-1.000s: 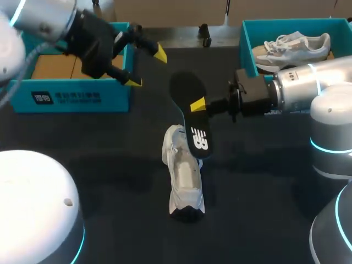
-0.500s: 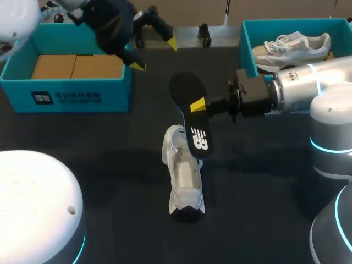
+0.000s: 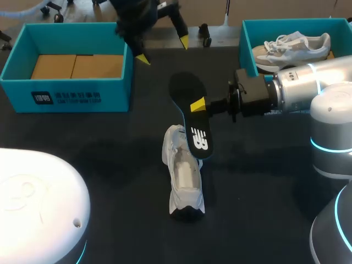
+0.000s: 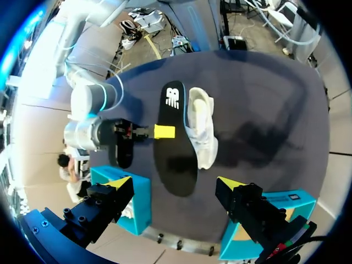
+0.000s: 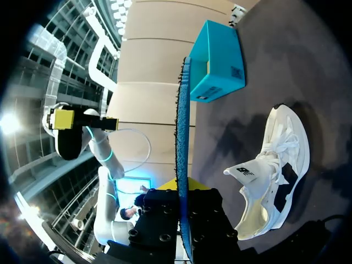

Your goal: Take the shoe out of the shoebox, open the shoe tongue, remove and reinsert the insole, then place the shoe into the shoebox

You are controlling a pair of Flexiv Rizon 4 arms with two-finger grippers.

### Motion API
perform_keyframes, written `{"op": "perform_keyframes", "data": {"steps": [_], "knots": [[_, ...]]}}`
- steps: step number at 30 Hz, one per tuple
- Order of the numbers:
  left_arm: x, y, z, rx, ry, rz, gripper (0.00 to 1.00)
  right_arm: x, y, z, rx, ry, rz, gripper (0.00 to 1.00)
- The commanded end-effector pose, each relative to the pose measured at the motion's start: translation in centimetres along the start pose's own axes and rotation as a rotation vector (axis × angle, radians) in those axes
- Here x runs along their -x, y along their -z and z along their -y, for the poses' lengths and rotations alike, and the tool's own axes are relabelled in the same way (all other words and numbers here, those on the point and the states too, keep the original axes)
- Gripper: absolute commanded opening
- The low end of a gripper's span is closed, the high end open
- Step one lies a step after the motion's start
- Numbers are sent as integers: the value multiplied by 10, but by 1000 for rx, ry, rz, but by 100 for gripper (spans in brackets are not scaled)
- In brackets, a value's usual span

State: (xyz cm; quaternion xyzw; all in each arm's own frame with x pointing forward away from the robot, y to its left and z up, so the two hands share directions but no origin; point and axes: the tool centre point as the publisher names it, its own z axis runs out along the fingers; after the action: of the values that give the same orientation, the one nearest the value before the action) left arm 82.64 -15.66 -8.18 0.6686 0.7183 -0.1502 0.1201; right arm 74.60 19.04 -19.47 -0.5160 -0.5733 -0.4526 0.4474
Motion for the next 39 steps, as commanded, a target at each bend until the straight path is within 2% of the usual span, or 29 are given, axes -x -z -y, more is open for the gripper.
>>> {"op": "perform_keyframes", "data": {"steps": [1,12,20,24,25,28,39], "knots": [[10,-3,-8,-21,9,-210,100,0,-2,0,1,0,2,0],[40,-18,-4,-29,-14,-303,100,0,-2,0,1,0,2,0],[47,-21,-4,-14,-6,-317,100,0,-2,0,1,0,2,0],[41,-19,-2,-57,7,-143,100,0,-2,0,1,0,2,0],[37,-19,-1,-59,16,-132,100,0,-2,0,1,0,2,0],[27,-17,3,-49,21,-66,100,0,-2,0,1,0,2,0],[-22,-6,37,-22,16,360,100,0,-2,0,1,0,2,0]]}}
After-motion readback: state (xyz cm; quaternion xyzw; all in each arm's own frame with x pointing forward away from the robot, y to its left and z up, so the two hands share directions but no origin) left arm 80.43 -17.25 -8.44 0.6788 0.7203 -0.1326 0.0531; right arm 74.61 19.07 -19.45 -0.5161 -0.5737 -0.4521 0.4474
